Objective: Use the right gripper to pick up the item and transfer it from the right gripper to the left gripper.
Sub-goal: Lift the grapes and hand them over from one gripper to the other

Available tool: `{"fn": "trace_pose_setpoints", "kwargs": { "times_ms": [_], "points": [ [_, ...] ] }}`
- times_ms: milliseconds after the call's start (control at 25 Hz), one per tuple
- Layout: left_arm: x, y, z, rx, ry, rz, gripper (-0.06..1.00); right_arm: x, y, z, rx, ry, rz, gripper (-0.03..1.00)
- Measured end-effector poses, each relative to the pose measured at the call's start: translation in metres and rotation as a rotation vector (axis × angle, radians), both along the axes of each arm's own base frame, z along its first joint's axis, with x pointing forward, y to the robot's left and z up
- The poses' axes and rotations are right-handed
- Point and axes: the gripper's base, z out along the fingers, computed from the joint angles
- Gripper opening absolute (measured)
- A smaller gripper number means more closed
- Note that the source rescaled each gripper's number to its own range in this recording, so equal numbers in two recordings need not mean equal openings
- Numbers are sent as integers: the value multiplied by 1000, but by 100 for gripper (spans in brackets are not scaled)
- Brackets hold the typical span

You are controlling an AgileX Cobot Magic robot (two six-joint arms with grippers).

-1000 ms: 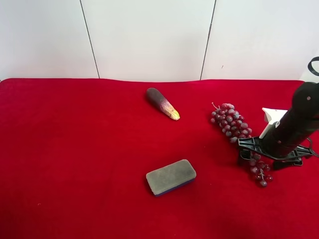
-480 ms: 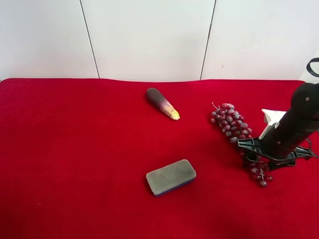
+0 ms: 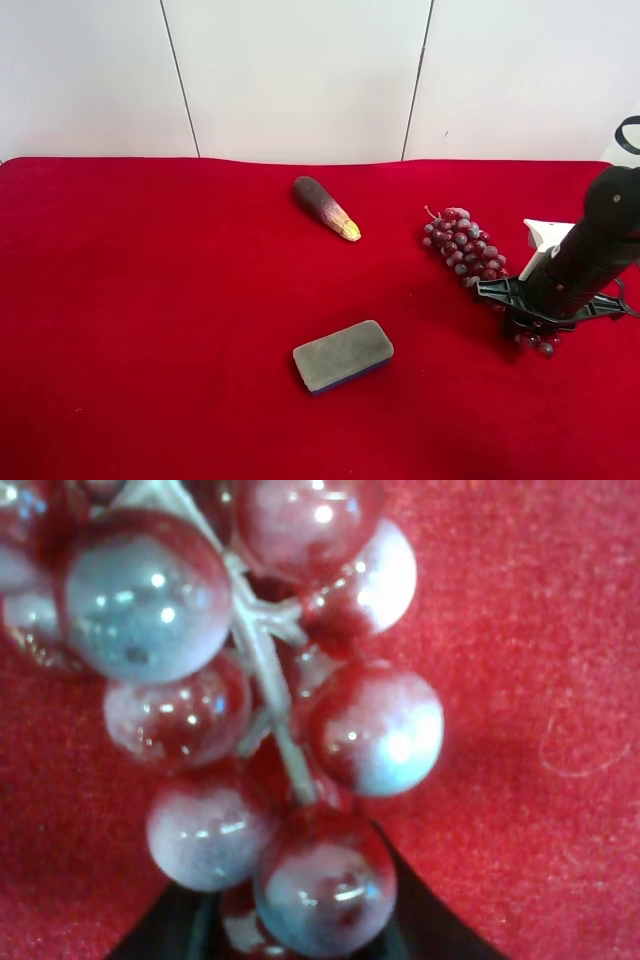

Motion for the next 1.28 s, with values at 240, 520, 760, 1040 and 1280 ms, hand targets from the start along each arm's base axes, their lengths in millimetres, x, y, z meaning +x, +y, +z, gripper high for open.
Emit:
{"fn": "trace_pose_setpoints", "kwargs": {
  "times_ms": [240,520,760,1040,1280],
  "points": [
    [0,0,0,0,0,0,100,0,0,0,0,-1,9,3],
    [0,0,0,0,0,0,100,2,4,24,38,-86,34,2],
    [0,0,0,0,0,0,100,14,8,66,78,-156,64,2],
    [0,0,0,0,0,0,100,35,32,113,109,-207,183,2],
    [0,0,0,0,0,0,100,52,72,164,143,-323,319,2]
  ]
}}
